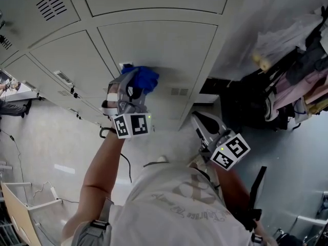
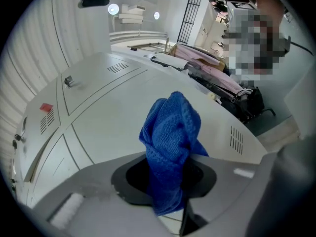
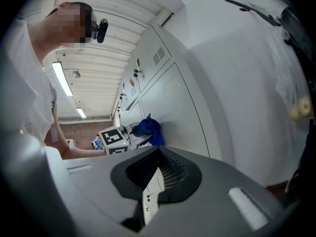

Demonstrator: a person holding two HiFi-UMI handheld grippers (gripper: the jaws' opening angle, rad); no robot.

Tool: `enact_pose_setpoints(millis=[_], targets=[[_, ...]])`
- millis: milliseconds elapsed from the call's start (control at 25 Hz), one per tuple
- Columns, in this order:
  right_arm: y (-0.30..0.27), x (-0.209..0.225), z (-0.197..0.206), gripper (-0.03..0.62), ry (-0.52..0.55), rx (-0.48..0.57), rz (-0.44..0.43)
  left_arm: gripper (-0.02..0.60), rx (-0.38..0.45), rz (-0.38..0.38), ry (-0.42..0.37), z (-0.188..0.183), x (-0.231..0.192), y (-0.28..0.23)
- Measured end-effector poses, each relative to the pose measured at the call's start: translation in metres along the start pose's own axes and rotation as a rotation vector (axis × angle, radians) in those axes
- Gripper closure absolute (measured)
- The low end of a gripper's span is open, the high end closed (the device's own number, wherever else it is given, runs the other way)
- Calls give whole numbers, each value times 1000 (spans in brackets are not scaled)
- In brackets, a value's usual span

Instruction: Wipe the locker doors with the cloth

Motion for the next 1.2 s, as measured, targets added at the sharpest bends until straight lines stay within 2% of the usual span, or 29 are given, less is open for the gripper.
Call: enact_pose_setpoints(millis=[200, 560, 1200], targets=[[8, 6, 0, 588, -6, 9, 25, 469, 24, 47, -56, -24, 21, -11], [18, 17, 1, 588, -20, 16, 43, 469, 61, 87, -66, -73, 50, -31], [63, 50, -6, 586, -41, 36, 114, 469, 165, 214, 5, -139, 109, -58]])
Point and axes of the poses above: the fingertips, and each gripper's own axes: y backward along the fingers, x to its right, z out of its underside, the point moved 8 cm from there along y, backward along the fingers, and after that the axes turned 1 degree about -z, right-handed, at the moved point
